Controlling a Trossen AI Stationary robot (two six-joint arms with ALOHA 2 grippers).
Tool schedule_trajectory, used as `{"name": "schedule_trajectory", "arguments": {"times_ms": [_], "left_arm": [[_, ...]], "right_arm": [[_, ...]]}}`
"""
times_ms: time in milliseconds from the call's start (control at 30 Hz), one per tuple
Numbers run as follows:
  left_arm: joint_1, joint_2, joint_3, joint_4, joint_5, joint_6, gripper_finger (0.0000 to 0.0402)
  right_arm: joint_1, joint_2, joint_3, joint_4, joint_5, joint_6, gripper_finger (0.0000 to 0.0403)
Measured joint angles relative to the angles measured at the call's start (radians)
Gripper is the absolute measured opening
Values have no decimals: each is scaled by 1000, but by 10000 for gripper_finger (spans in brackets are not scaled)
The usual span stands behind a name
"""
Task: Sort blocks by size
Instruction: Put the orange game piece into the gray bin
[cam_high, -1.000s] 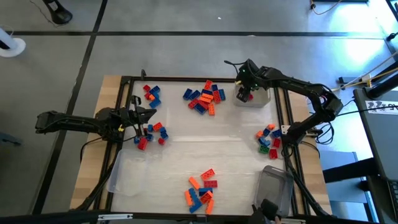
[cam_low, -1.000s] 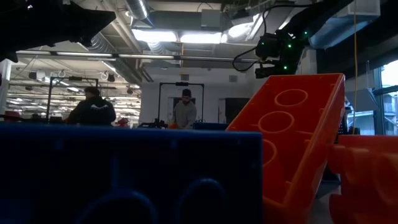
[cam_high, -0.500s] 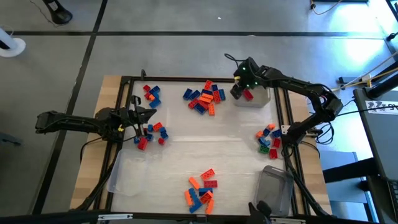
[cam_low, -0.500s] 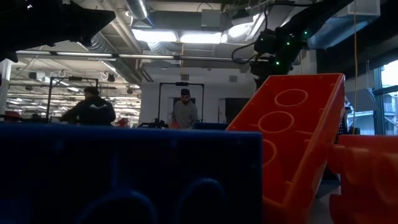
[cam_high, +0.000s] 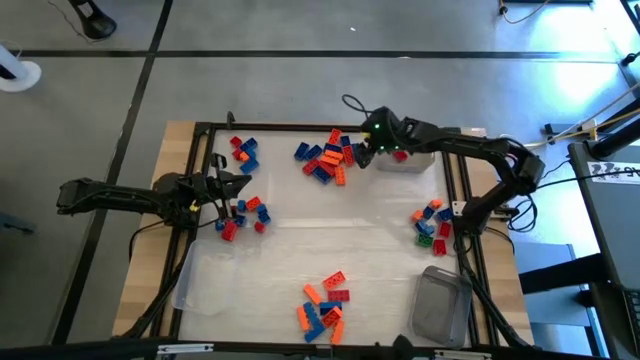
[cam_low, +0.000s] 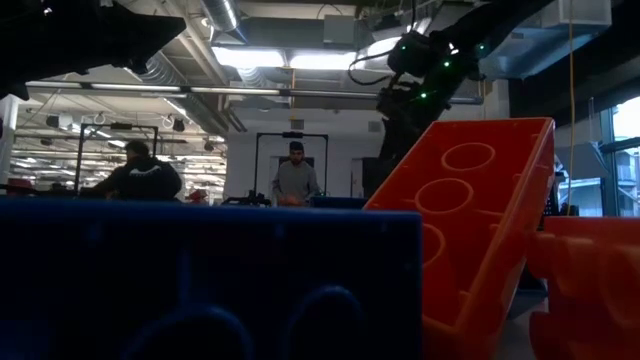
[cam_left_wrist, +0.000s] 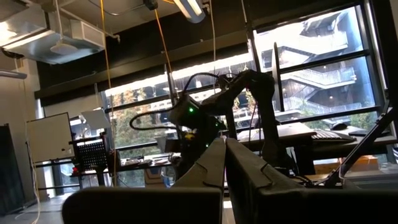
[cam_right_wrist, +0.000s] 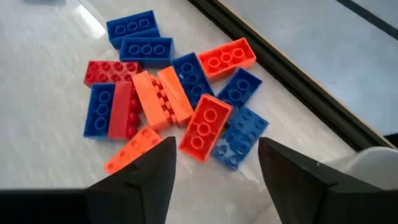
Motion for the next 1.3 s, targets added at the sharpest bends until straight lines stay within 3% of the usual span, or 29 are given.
{"name": "schedule_trajectory", "arguments": {"times_ms": [300,900,1300], "left_arm": [[0,0,0,0,0,0,0],[0,0,0,0,0,0,0],[0,0,0,0,0,1,0]], "right_arm": [[25,98,0,127,6,98,227],[24,245,0,229,53,106,227],[24,277,-1,277,71,106,227]]}}
